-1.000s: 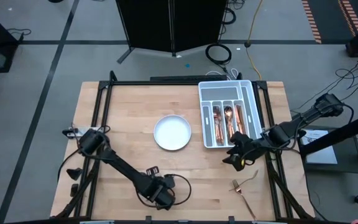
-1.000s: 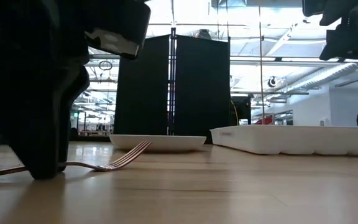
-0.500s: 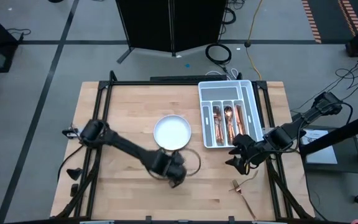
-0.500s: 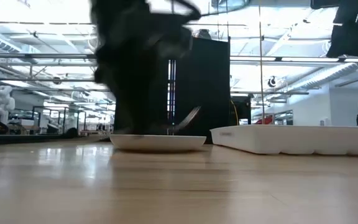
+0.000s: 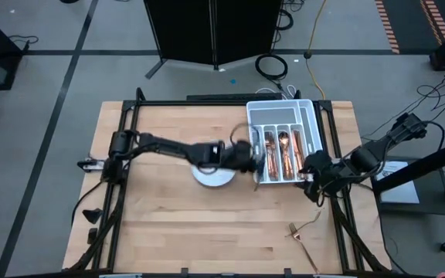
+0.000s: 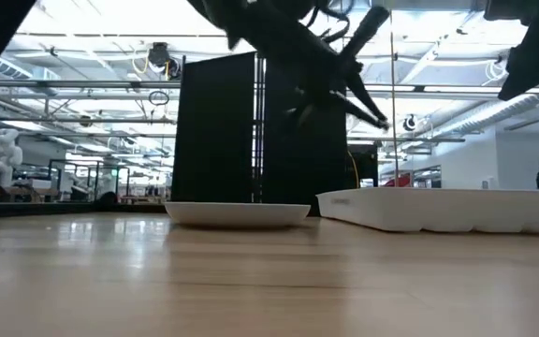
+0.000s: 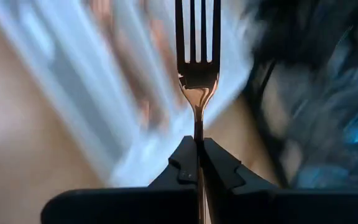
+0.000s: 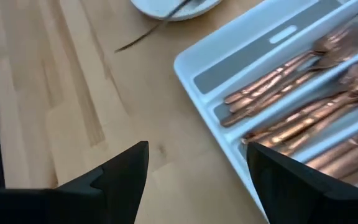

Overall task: Sort silverware
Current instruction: Put the top left fork in the silverware tray

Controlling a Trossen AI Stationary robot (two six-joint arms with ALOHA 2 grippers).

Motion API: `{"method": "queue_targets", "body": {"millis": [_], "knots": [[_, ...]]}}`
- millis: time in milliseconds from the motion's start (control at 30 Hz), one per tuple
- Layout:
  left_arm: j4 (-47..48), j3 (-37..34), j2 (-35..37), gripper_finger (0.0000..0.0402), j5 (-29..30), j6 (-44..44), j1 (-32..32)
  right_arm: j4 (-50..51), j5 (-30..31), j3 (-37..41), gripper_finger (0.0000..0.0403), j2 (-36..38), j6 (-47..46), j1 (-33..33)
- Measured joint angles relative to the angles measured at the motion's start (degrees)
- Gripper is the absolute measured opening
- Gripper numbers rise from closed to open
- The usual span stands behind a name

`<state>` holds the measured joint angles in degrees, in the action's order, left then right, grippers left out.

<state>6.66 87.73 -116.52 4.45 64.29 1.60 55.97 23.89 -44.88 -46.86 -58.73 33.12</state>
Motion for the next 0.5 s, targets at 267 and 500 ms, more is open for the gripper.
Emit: {"method": "queue_targets", "body": {"millis": [267,500], "knots": [[-8.3,4.5,-7.0,0.0000,1.1,7.4,-8.6,4.8,0.2,0.0,0.0263,5.8,-0.2,-1.2],[-8.1,15.1,-16.1,0.0000,-5.3,8.3,-10.7,7.2,-0.4,0.0,0.0263,8.0,-1.8,-1.7]]}}
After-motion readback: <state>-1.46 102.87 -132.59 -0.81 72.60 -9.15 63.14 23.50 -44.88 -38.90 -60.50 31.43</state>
